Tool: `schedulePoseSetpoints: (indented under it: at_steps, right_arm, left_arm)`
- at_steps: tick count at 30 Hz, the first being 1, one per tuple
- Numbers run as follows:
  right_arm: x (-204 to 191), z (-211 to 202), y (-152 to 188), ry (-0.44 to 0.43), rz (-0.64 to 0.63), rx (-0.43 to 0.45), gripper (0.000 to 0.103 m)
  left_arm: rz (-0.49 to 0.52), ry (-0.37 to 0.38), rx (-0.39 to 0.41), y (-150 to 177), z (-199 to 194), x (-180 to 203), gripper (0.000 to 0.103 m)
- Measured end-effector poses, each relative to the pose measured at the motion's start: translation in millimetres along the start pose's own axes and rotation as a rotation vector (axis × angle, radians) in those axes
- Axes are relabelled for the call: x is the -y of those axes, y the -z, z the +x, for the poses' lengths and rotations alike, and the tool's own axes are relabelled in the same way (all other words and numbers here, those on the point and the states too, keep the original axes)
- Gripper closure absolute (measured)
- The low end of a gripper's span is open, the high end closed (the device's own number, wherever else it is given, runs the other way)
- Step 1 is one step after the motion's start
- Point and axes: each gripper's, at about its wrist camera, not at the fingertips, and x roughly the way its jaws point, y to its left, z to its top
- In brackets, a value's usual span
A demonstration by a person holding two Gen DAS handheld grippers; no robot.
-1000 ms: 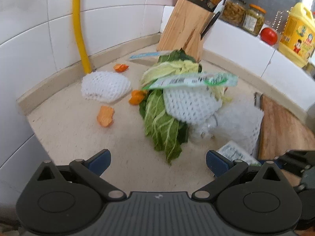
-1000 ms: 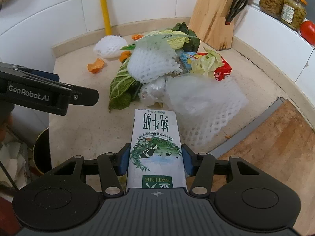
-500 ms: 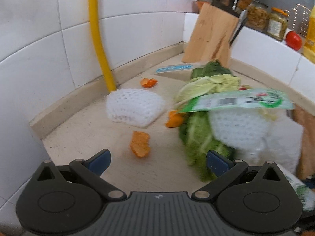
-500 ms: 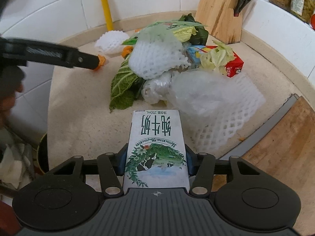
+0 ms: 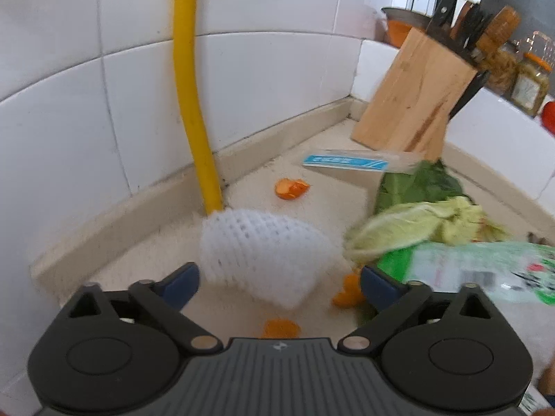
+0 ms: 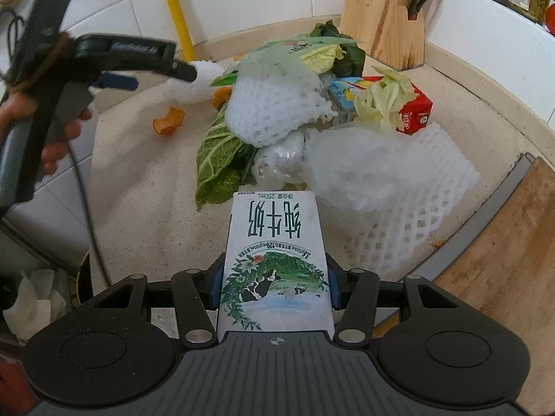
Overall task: Collect trash
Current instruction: 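Reach the left tool to the white foam net, close and lift it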
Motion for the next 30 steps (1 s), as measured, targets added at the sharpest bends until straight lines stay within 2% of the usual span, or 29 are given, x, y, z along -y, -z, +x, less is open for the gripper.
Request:
schedulePoseSetpoints:
  at_steps: [2, 4, 6, 14, 16, 19, 20, 21, 27, 30]
  right_arm:
    - [-1.0, 1.0, -0.2, 0.002, -0.003, -0.007, 0.041]
    - [-1.5, 3.0, -0.1, 0.002, 0.004, -0.018, 0.039]
    - [-1.7, 4.9, 1.0, 0.0, 0.016, -0.025, 0.038]
    - [-5.1, 8.9, 2.9, 0.014, 0.014, -0.032, 0.035]
    - [-8.1, 9.6, 4.0, 0.021, 0.004, -0.031, 0.032]
    - [-10.7, 9.2, 6.4, 0.031, 0.002, -0.019, 0.033]
    - [-11.9, 8.8, 7.0, 0.043, -0.003, -0.013, 0.04]
    - [-12.3, 7.6, 6.9, 0.053, -0.009, -0.008, 0.04]
    - [-6.9, -0.9, 7.2, -0.015, 0.044, -0.004, 0.042]
    - [-5.3, -5.8, 8.2, -0.022, 0.06, 0.006, 0.042]
  left_arm:
    - [-0.003, -0.005, -0.028, -2.8, 12.2, -1.8, 0.026]
    - [-0.021, -0.011, -0.062, -4.0, 25.1, -6.3, 0.044]
    - [-0.037, -0.011, -0.082, -4.3, 33.8, -9.7, 0.055]
    - [-0.08, 0.041, -0.084, -6.2, 40.4, -13.9, 0.076]
    - [-0.11, 0.062, -0.082, -5.6, 38.2, -18.1, 0.09]
    - [-0.112, 0.062, -0.089, -5.1, 33.3, -20.2, 0.094]
    - [-0.11, 0.059, -0.093, -4.8, 31.3, -20.0, 0.095]
    - [-0.108, 0.062, -0.096, -3.9, 27.8, -20.0, 0.096]
    - [-0.088, 0.088, -0.086, 3.3, -0.1, -19.4, 0.096]
    - [-0.068, 0.111, -0.091, 9.1, -15.6, -15.2, 0.096]
